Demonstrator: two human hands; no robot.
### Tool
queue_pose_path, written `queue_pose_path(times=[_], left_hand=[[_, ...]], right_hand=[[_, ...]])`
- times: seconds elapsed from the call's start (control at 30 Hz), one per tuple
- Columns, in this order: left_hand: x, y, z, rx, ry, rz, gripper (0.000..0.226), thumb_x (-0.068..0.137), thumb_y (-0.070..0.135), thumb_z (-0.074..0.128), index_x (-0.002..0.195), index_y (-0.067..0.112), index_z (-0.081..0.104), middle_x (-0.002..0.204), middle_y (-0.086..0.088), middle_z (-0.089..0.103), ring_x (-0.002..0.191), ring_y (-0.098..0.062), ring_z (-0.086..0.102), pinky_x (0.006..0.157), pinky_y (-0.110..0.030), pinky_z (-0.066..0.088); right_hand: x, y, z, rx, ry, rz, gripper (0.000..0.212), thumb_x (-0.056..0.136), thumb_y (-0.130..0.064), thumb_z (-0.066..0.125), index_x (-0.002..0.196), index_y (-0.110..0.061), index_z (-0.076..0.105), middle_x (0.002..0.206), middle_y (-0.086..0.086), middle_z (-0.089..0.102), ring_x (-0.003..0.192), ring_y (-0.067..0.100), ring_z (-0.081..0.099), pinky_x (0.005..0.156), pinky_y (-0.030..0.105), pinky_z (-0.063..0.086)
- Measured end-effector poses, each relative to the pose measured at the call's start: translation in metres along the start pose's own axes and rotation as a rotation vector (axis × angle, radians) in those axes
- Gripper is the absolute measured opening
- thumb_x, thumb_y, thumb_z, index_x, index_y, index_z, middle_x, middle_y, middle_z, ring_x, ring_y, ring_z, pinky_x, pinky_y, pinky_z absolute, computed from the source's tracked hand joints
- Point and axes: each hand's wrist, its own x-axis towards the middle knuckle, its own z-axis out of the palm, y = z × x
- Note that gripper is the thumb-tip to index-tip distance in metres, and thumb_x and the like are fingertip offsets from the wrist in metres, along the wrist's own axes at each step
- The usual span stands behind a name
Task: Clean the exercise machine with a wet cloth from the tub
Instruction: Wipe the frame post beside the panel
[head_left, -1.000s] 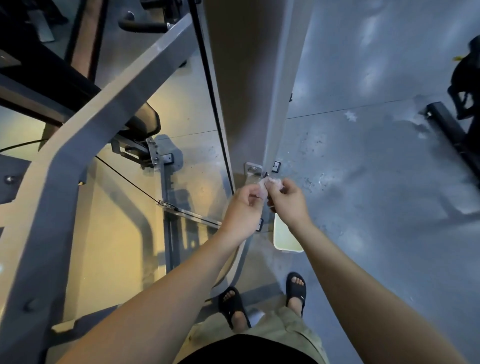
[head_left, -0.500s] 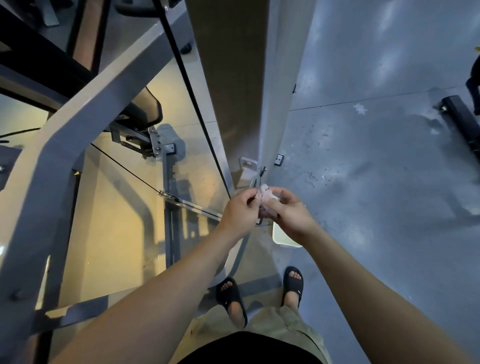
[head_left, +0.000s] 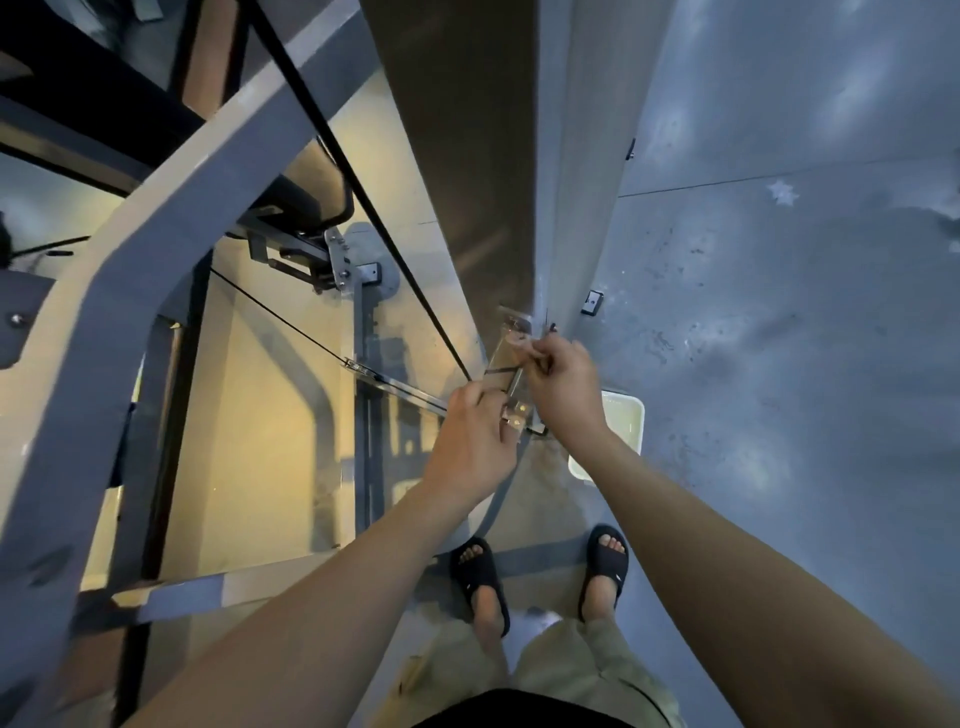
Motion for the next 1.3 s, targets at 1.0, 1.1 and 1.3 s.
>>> queue_pose_path(times=[1.0,1.1,1.3], left_hand=[[0.061,-0.004,0.039,0.385,0.111,0.297,0.056,0.076,0.020,0.057,0.128,-0.001,0.055,0.134,-0.019,0.052,0.135,-0.035,0.039,0.122,-0.038,0.030],[0.059,-0.002,0.040,0.375,0.110,0.271,0.055,0.075,0.028,0.060,0.123,0.001,0.058,0.136,-0.017,0.048,0.137,-0.034,0.037,0.115,-0.043,0.041],[0.059,-0.006,0.042,0.338,0.150,0.338,0.055,0.077,0.029,0.053,0.124,0.001,0.054,0.133,-0.020,0.048,0.132,-0.038,0.040,0.113,-0.042,0.040]], right_hand=[[0.039,-0.022,-0.030,0.232,0.192,-0.230,0.024,0.094,-0.010,0.071,0.080,-0.027,0.061,0.083,-0.002,0.060,0.090,0.001,0.062,0.077,0.012,0.042],[0.039,-0.004,-0.029,0.050,0.038,-0.096,0.028,0.093,-0.015,0.071,0.076,-0.028,0.054,0.075,-0.014,0.047,0.088,0.018,0.060,0.069,0.019,0.033],[0.038,-0.026,-0.037,0.264,0.176,-0.303,0.008,0.091,-0.005,0.072,0.098,-0.008,0.073,0.095,0.004,0.064,0.091,0.006,0.061,0.082,0.020,0.048]])
